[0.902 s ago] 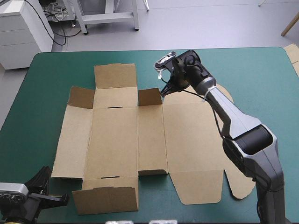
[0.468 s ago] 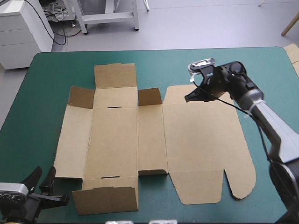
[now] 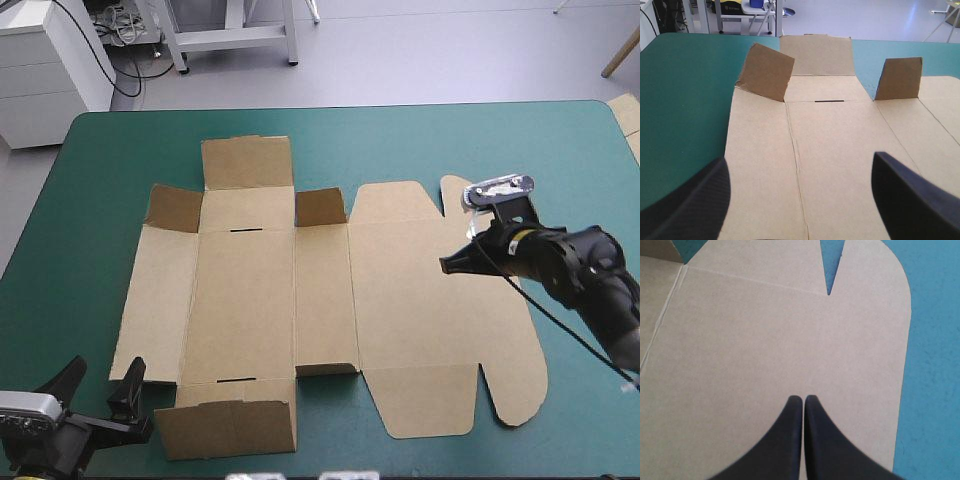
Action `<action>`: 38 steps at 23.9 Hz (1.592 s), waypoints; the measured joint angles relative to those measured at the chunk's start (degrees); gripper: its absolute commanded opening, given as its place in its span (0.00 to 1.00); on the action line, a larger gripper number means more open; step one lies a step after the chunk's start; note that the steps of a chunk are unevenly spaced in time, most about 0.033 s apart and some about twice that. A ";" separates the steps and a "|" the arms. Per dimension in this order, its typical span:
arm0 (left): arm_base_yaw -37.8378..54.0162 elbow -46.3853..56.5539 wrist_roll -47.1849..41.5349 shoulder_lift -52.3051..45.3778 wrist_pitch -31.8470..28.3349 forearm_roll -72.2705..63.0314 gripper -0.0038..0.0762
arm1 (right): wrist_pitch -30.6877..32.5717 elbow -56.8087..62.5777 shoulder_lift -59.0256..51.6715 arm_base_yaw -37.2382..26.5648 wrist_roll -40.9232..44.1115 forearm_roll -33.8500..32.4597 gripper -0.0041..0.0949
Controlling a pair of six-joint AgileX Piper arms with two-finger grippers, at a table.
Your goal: Fold the box
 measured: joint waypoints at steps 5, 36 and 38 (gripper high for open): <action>0.00 -5.66 0.84 8.26 0.52 0.11 0.73 | -0.15 8.96 -12.58 0.00 0.00 0.19 0.04; 24.74 -29.93 16.40 71.55 14.81 -11.48 0.73 | 8.24 24.92 -52.85 -0.18 1.53 2.45 0.04; 28.08 -30.00 18.84 75.59 16.36 -14.72 0.73 | 8.60 24.92 -52.85 -0.18 1.47 2.63 0.04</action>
